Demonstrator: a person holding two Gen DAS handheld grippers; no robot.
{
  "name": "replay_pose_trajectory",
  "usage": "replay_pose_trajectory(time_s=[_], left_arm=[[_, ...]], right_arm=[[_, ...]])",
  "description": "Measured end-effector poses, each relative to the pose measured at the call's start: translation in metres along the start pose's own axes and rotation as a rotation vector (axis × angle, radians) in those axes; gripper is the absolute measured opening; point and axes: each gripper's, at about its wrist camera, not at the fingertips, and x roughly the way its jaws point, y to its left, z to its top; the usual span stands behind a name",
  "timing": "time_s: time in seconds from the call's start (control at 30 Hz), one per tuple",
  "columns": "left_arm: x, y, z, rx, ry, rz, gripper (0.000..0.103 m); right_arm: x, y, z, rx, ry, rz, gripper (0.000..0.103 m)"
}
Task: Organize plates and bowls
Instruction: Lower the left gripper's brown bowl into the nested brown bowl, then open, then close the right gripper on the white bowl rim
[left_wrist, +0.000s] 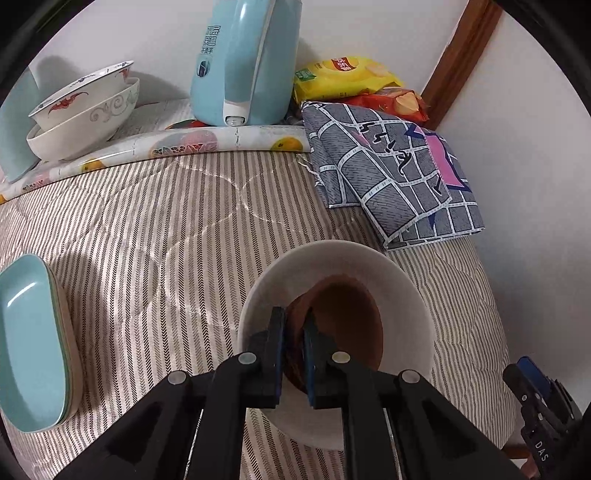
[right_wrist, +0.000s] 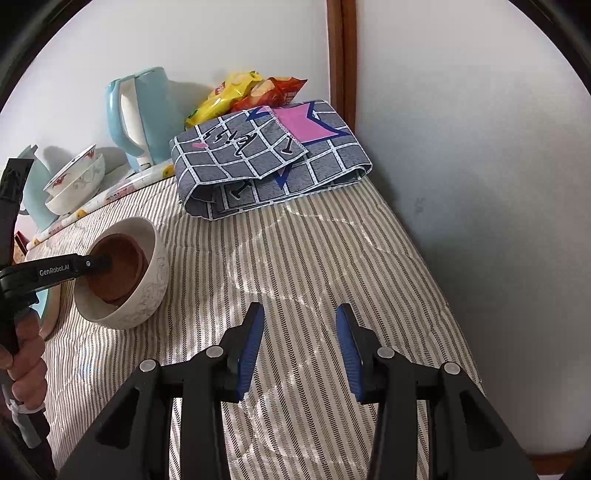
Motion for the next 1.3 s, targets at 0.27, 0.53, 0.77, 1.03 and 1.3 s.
replay_pose_trajectory(time_s=[0.27,0.53,0.77,1.03,1.3], left_arm=[[-0.002,-0.006,-0.004,0.045,0.012,0.007,0.015],[-0.012,-0.013,-0.006,0.079,0.009,0.006,0.027],[-0.031,-0.009,-0.003,0.069,-0.034,-0.001,0.027],[-0.047,0.021,0.001,0.011,-0.058,0.059,0.027],[-0.039,0.042,-0.003,-0.027,-0.025,0.056,0.027]], right_arm=[[-0.004,0.009,-0.001,-0.020,-0.002,0.007,0.040],[-0.008,0.017,0.001,-0.038,-0.007,0.016,0.040],[-0.015,0.030,0.008,-0.063,-0.027,0.043,0.041],[-0.017,0.055,0.023,-0.098,-0.066,0.097,0.050],[0.007,0.079,0.033,-0.114,-0.015,0.188,0.050]])
